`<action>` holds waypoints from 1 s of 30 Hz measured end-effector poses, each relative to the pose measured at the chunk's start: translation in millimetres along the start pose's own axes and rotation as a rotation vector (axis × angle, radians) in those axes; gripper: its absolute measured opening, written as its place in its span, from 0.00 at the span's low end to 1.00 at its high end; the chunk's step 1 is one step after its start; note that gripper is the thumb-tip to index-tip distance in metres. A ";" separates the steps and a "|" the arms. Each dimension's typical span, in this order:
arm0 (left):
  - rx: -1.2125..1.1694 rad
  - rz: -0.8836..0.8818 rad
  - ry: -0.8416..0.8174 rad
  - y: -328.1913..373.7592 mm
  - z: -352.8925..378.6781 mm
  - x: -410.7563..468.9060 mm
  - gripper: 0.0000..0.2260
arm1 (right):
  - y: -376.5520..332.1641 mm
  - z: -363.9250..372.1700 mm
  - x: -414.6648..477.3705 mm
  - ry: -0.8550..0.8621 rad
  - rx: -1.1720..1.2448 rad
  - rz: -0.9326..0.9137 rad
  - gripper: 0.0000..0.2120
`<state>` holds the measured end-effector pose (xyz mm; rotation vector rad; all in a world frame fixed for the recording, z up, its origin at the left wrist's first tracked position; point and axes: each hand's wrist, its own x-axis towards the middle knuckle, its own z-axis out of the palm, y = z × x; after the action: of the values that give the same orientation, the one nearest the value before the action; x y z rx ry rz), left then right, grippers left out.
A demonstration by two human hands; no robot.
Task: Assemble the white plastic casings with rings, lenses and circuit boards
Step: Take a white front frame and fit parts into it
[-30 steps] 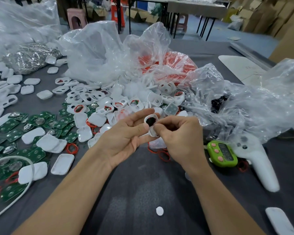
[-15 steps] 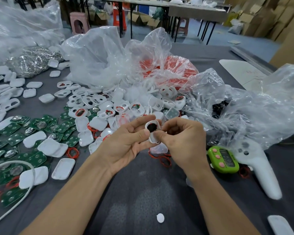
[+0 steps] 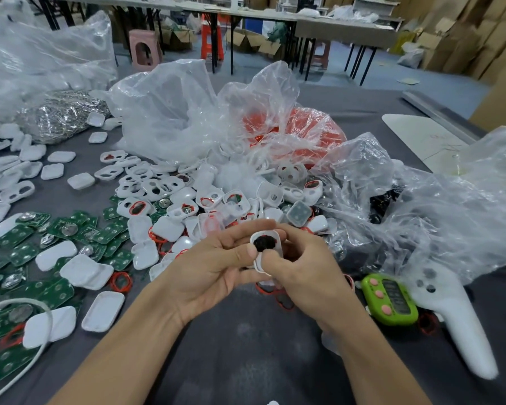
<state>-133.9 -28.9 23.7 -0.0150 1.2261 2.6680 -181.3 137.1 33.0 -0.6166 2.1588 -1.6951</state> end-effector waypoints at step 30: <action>0.035 0.022 -0.023 2.5 0.9 0.7 0.26 | -4.3 -7.4 -4.1 0.011 0.312 0.094 0.11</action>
<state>-135.0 -29.6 26.1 0.0350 1.2731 2.6573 -181.0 144.5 38.9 -0.4134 1.8428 -1.9317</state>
